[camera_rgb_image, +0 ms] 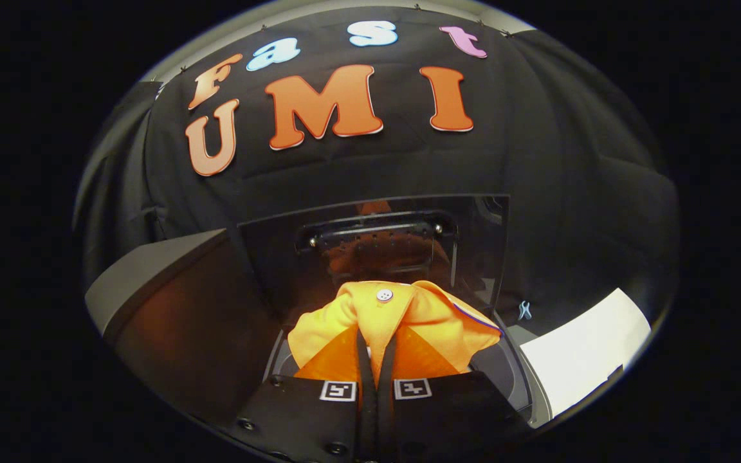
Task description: Put the clothes into the washing machine and then close the washing machine lid.
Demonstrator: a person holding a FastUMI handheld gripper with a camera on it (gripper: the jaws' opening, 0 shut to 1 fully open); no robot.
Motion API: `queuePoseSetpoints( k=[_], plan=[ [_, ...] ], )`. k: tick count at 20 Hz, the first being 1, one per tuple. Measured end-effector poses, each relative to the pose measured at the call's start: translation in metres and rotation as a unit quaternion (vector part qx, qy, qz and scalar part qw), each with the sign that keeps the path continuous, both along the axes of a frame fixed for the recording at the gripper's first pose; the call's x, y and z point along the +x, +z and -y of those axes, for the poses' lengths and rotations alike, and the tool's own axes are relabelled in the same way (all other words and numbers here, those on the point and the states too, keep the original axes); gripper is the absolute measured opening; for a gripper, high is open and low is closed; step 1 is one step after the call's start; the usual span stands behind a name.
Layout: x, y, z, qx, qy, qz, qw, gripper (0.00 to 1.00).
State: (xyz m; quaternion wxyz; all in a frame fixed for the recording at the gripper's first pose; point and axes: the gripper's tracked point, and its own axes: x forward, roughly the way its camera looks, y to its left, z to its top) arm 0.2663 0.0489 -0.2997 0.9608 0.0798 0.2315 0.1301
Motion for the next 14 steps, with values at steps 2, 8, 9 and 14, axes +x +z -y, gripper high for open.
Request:
queuePoseSetpoints(
  k=[2, 8, 9, 14],
  plan=[
    [0.003, -0.027, -0.001, -0.009, 0.001, -0.028, 1.000, 0.08],
    [0.010, -0.089, -0.004, -0.025, 0.009, -0.107, 0.994, 0.08],
    [0.011, -0.096, -0.003, -0.026, 0.006, -0.114, 0.993, 0.08],
    [-0.007, -0.151, -0.003, -0.033, 0.004, -0.191, 0.981, 0.08]
  ],
)
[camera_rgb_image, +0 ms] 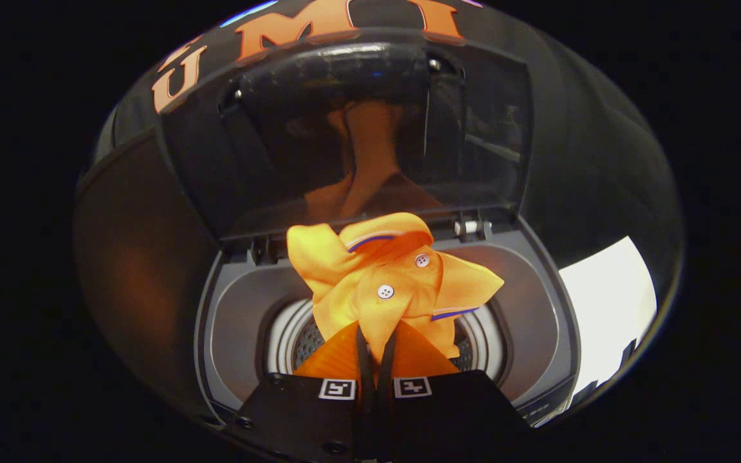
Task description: Put the clothes into the washing machine and then close the washing machine lid.
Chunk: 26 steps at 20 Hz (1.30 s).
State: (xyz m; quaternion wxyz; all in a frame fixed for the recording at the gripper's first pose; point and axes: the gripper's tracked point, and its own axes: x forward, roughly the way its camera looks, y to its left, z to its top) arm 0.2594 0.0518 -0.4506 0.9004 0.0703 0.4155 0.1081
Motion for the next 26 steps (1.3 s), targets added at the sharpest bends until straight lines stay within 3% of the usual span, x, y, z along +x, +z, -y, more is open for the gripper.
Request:
queuePoseSetpoints(
  k=[6, 13, 17, 21, 26],
  plan=[
    [-0.016, -0.051, -0.004, -0.027, 0.023, -0.089, 0.995, 0.08],
    [-0.016, -0.074, -0.006, -0.037, 0.048, -0.152, 0.987, 0.08],
    [-0.010, -0.077, -0.003, -0.055, 0.048, -0.147, 0.986, 0.09],
    [-0.019, -0.081, -0.003, -0.057, 0.046, -0.166, 0.983, 0.30],
    [-0.020, -0.072, 0.004, -0.062, 0.042, -0.154, 0.985, 0.67]
  ],
)
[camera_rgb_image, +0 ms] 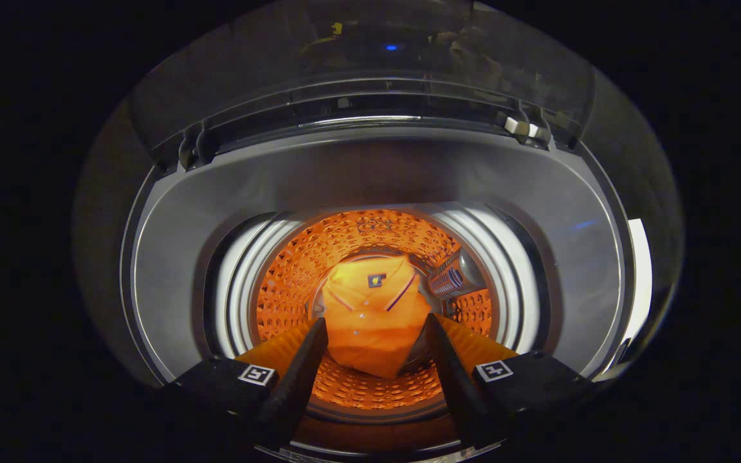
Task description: Put the clothes into the washing machine and then close the washing machine lid.
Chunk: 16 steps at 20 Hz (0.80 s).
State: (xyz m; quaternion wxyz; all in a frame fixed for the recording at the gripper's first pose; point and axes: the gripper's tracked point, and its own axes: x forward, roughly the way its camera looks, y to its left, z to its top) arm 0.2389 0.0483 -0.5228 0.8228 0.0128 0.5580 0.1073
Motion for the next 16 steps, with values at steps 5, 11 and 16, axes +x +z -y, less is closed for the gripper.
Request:
queuePoseSetpoints(
  k=[5, 11, 16],
  plan=[
    [0.001, 0.016, 0.000, 0.012, -0.014, 0.029, 0.999, 0.98],
    [0.011, 0.095, -0.001, 0.054, -0.046, 0.139, 0.988, 0.97],
    [0.016, 0.181, 0.003, 0.068, -0.050, 0.229, 0.970, 0.97]
  ],
)
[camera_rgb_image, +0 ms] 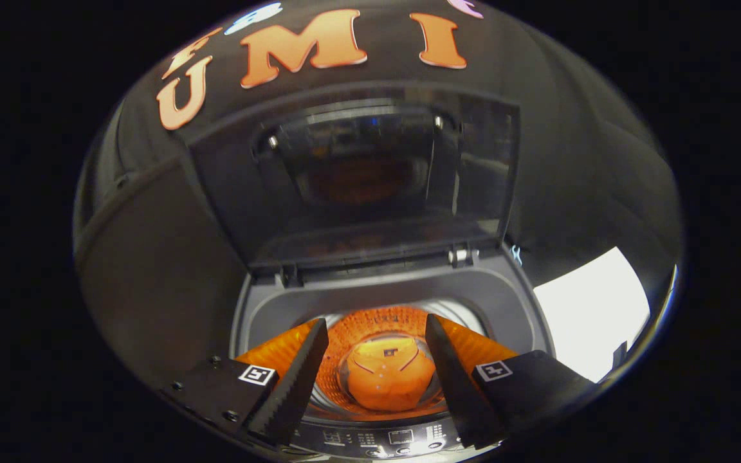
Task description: Put the clothes into the washing machine and then close the washing machine lid.
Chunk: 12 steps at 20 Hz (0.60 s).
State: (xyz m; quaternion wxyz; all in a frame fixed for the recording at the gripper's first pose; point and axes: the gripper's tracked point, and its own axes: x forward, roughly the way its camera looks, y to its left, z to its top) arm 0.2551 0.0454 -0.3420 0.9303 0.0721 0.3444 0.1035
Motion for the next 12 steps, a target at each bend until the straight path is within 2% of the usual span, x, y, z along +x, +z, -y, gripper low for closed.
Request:
queuePoseSetpoints(
  k=[8, 12],
  plan=[
    [0.054, 0.156, -0.012, 0.027, 0.006, 0.145, 0.989, 0.97],
    [0.094, 0.203, -0.023, 0.023, 0.015, 0.190, 0.981, 0.97]
  ],
)
